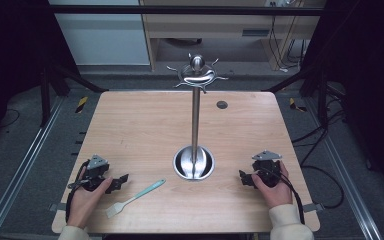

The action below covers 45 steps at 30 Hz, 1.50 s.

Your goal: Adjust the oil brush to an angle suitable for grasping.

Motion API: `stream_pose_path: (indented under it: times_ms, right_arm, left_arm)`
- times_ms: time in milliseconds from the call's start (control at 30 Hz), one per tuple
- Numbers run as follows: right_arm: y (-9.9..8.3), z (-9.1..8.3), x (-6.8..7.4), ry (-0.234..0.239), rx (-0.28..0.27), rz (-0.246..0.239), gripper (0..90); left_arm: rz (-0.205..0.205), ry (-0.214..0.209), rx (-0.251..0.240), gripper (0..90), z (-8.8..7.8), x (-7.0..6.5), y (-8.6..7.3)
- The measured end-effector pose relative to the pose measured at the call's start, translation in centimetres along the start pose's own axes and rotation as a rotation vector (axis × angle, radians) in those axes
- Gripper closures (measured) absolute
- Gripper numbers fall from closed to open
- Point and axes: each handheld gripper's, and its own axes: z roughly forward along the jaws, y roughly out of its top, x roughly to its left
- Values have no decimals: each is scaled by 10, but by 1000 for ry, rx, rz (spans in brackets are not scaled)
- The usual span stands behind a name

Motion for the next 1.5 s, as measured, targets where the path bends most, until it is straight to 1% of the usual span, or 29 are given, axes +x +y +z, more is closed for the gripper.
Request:
stream_pose_path:
  times_ms: [33,67,100,133,200,233,267,300,367,433,467,500,533,567,600,633,667,700,733,833,900,933,1000,1033,1100,1167,1200,1233,1500]
  right_arm:
    - [0,0,0,-1,1,-2,80]
    - [0,0,0,-1,1,-2,80]
    - [0,0,1,0,-1,-1,80]
    - [0,0,0,0,-2,-3,80]
    - [0,0,0,0,-3,-3,80]
    - [0,0,0,-1,-2,-5,80]
    - [0,0,0,1,0,0,80]
    - [0,0,0,1,0,0,80]
    - [0,0,1,2,-4,-5,80]
    - [0,-1,1,0,-3,-5,80]
    - [0,-1,1,1,-4,-7,80]
    - [0,-1,1,1,-4,-7,80]
    - [0,-1,1,1,-4,-3,80]
    - [0,-1,1,2,-5,-3,80]
    - [0,-1,1,0,-7,-5,80]
    - [0,-1,1,0,-7,-5,80]
    - [0,-1,1,3,-6,-4,80]
    - [0,-1,1,3,-6,-4,80]
    - [0,0,1,3,-3,-2,80]
    - [0,0,1,3,0,-3,80]
    - [0,0,1,4,-1,-4,81]
    - [0,0,1,3,-1,-4,81]
    - [0,0,1,3,-1,-3,81]
    - [0,0,1,4,0,-3,81]
    - [0,0,1,4,-1,-4,81]
    - [0,0,1,5,-4,-4,81]
    - [0,0,1,5,-2,-3,81]
    - [0,0,1,6,-2,-2,81]
    - [0,0,1,6,-2,-1,81]
  left_arm:
    - [22,-9,6,81,-2,-5,2]
    - [22,-9,6,81,-2,-5,2]
    - [60,-8,14,81,-3,-10,4]
    - [96,-20,5,80,-4,-15,6]
    - [133,-69,-4,83,-5,-25,11]
    - [152,-71,-2,84,-6,-32,16]
    - [193,-64,18,103,-8,-41,24]
    - [193,-64,18,119,-8,-41,24]
    - [223,-65,41,148,-8,-48,34]
    - [241,-49,59,162,-7,-54,43]
    - [255,-47,87,203,-3,-59,51]
    - [255,-47,87,236,-3,-59,51]
    - [269,-40,111,236,-1,-61,54]
    - [284,-28,125,265,2,-64,56]
    - [295,-29,133,321,5,-66,58]
    - [306,-36,150,321,8,-68,59]
    - [318,-40,166,388,11,-70,60]
    - [331,-42,177,388,14,-73,60]
    - [339,-54,191,458,19,-76,60]
    - [367,-64,229,571,25,-82,61]
    - [375,-72,240,649,27,-85,62]
    - [396,-82,267,680,29,-88,62]
    - [403,-86,282,741,31,-90,63]
    - [415,-97,309,773,33,-93,64]
    - [412,-99,320,824,34,-95,64]
    - [419,-108,337,844,37,-97,66]
    - [419,-115,346,886,38,-98,66]
    - [429,-122,372,900,40,-99,66]
    - [443,-126,408,900,44,-106,66]
